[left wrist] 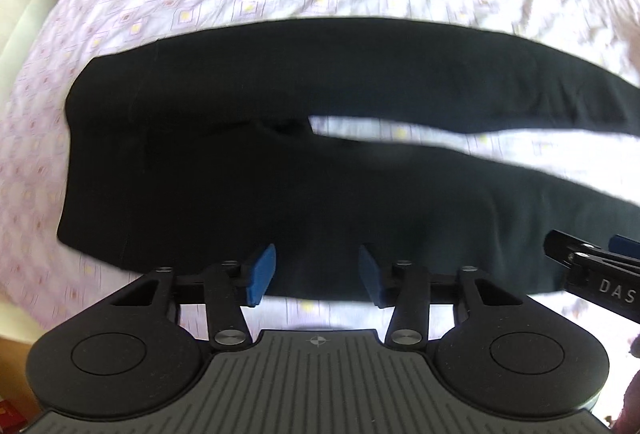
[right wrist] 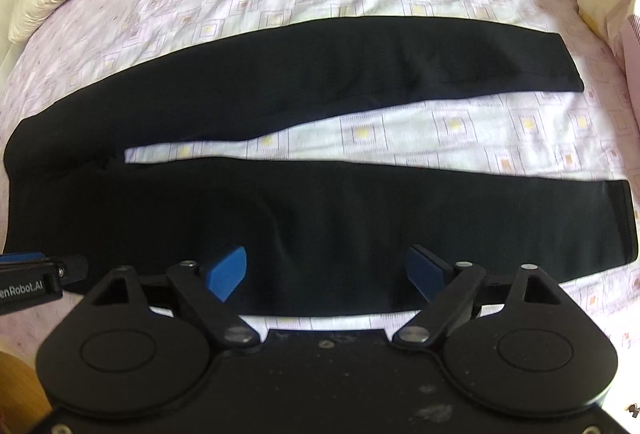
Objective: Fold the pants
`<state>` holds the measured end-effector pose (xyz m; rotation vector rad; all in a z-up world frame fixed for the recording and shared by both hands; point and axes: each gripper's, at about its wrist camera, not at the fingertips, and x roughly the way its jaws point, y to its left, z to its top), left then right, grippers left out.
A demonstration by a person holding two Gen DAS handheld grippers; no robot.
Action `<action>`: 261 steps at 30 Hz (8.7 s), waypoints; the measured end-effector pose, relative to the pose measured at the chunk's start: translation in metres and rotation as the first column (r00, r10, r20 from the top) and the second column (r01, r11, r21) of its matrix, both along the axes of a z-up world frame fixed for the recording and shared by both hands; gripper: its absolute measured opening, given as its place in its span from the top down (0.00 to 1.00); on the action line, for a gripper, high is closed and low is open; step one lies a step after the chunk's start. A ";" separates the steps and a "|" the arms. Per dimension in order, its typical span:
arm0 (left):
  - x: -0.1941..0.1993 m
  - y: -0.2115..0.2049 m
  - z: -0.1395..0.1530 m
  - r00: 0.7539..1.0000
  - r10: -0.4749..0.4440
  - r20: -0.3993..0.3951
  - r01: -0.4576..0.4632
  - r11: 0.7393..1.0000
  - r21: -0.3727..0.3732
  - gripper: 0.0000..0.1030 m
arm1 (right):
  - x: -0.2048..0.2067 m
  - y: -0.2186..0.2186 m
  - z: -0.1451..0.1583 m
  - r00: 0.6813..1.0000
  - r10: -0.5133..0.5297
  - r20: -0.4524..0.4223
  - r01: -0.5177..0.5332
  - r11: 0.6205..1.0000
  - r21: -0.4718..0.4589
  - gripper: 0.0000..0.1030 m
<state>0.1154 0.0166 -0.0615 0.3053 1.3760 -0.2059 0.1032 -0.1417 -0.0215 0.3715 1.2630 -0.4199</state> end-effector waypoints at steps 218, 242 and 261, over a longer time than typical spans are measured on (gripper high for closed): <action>-0.004 0.006 -0.042 0.978 0.206 0.037 -0.204 0.978 -0.030 0.88 | -0.170 -0.205 -0.032 0.969 -0.180 0.167 0.217 0.945 -0.246 0.75; 0.025 0.042 -0.080 0.989 0.096 -0.111 -0.115 0.976 -0.182 0.88 | 0.002 0.010 -0.064 0.945 0.249 0.210 -0.295 0.928 0.229 0.71; 0.103 0.139 0.004 0.982 -0.186 -0.021 0.170 0.934 -0.315 0.88 | 0.026 0.060 -0.112 0.999 0.040 -0.024 -0.039 0.998 0.058 0.79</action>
